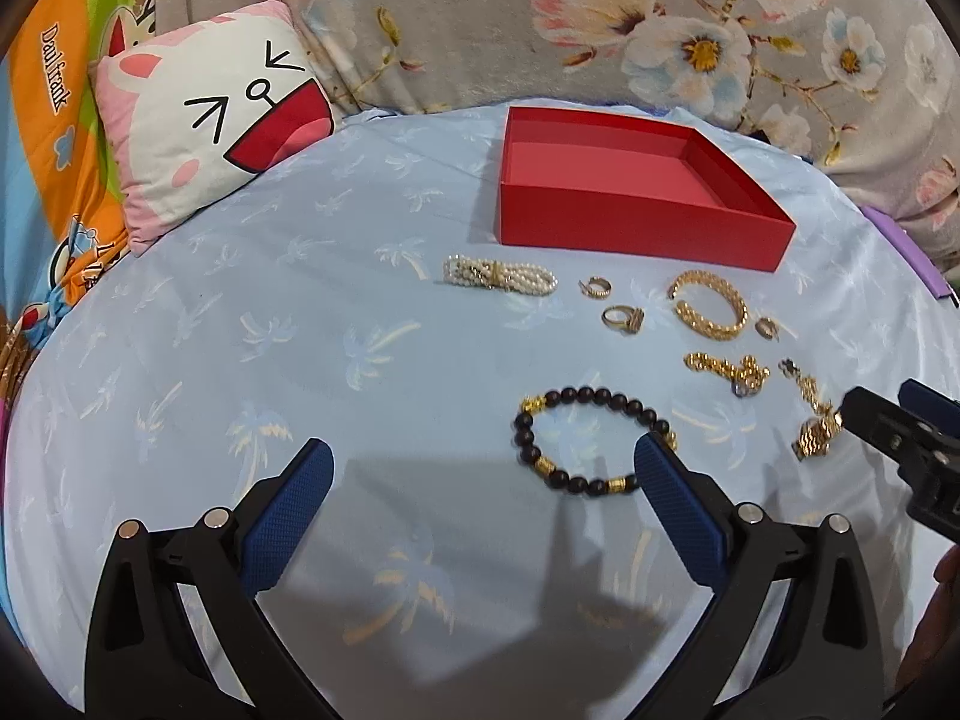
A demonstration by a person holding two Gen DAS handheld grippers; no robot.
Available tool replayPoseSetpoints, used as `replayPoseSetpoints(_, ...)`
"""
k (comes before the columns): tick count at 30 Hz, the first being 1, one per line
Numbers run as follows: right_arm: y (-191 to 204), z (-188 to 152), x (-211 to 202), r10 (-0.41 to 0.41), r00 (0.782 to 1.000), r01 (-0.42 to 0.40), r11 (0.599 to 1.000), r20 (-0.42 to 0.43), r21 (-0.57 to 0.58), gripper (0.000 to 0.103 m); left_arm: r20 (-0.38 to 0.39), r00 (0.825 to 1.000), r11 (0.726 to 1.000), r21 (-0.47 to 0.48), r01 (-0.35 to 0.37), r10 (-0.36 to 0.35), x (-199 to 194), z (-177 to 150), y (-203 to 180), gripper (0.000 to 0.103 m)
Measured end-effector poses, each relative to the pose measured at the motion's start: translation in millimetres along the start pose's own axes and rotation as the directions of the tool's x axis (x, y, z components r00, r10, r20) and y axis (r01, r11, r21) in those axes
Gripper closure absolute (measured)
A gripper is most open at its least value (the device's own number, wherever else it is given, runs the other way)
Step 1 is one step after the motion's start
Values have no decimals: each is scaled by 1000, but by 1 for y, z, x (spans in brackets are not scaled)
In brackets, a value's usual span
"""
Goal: Organize jewelry
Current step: 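Lower the right tool onto the gold bangle and close on it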
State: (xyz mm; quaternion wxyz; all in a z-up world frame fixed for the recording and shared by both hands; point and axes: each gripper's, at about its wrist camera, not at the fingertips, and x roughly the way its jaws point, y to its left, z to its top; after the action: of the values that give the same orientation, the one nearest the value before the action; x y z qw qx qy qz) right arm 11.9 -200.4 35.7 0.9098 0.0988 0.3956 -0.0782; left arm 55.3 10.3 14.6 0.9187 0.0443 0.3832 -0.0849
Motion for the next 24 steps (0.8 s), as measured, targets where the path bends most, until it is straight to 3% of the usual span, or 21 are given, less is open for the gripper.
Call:
replayPoseSetpoints(10,40,38,58,3,999,-11,987,-49,-163,17,0,1000,999,-31,-16,16,5,0,15,5)
replayPoseSetpoints(16,46,47,87,17,995,-35,981,-97,-188,18,-10,1000,999,-38,-7,6,7,-5,25,5)
replayPoseSetpoints(20,49,47,94,-17,996,-2,976,-86,-217,32,-26,999,999,-44,31,-32,10,-6,23,5)
replayPoseSetpoints(22,47,48,95,23,995,-42,978,-96,-203,50,-32,998,998,-39,46,-47,12,-7,20,5)
replayPoseSetpoints(24,47,49,96,19,996,-36,979,-90,-199,50,-39,998,999,-24,48,-49,14,-7,14,5)
